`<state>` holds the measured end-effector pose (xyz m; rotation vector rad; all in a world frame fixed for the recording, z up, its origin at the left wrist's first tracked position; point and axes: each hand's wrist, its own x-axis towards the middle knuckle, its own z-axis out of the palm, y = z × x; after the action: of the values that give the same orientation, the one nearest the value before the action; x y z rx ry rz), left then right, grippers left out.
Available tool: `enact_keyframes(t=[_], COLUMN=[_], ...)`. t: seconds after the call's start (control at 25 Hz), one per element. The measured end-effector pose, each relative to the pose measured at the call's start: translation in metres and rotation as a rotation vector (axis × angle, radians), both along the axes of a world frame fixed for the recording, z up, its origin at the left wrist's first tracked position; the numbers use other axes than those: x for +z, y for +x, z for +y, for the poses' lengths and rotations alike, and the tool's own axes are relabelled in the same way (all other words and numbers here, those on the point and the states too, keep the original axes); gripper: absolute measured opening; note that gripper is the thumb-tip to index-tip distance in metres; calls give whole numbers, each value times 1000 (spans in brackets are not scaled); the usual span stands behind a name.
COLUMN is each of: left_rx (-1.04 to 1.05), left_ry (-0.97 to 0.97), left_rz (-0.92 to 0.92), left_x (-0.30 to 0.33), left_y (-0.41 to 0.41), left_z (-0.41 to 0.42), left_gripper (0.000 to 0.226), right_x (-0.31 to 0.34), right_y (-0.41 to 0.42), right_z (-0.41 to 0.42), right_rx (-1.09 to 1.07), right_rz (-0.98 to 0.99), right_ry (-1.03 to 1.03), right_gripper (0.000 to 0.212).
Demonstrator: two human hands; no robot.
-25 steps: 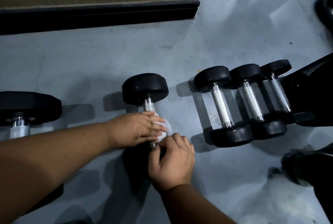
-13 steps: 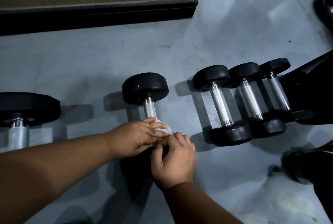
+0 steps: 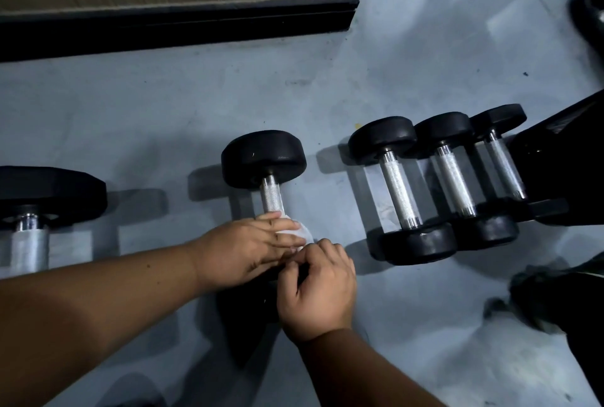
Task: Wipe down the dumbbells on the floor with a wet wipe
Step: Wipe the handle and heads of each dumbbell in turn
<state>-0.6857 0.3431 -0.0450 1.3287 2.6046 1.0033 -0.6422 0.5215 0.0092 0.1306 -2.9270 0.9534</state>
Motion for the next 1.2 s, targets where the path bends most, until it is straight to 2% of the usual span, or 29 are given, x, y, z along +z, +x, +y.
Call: enact_keyframes(t=[0.08, 0.24, 0.4, 0.56, 0.68, 0.84, 0.96, 1.12, 1.2], left_rx=[-1, 178, 261, 64, -37, 181, 262, 27, -43], left_ry=[-29, -5, 13, 3, -29, 11, 3, 70, 38], left_rz=[40, -6, -17, -24, 18, -45, -30, -33, -8], left_x=[-2, -1, -1, -4, -3, -1, 0, -1, 0], left_y=[-13, -43, -27, 2, -13, -45, -32, 7, -3], left_z=[-6, -19, -10, 1, -5, -17, -8, -2, -7], left_gripper=[33, 35, 33, 35, 34, 36, 35, 35, 35], right_x=[0, -1, -3, -5, -5, -6, -7, -7, -8], right_y=[-1, -1, -2, -4, -5, -5, -6, -7, -8], right_z=[0, 2, 5, 10, 11, 13, 15, 17, 17], right_rx=[-7, -6, 0, 15, 16, 26, 32, 38, 33], right_rz=[-1, 16, 14, 7, 8, -1, -10, -9, -9], right_ry=[0, -29, -44, -64, -74, -81, -84, -93, -90], right_gripper=[16, 13, 11, 13, 14, 11, 10, 12, 13])
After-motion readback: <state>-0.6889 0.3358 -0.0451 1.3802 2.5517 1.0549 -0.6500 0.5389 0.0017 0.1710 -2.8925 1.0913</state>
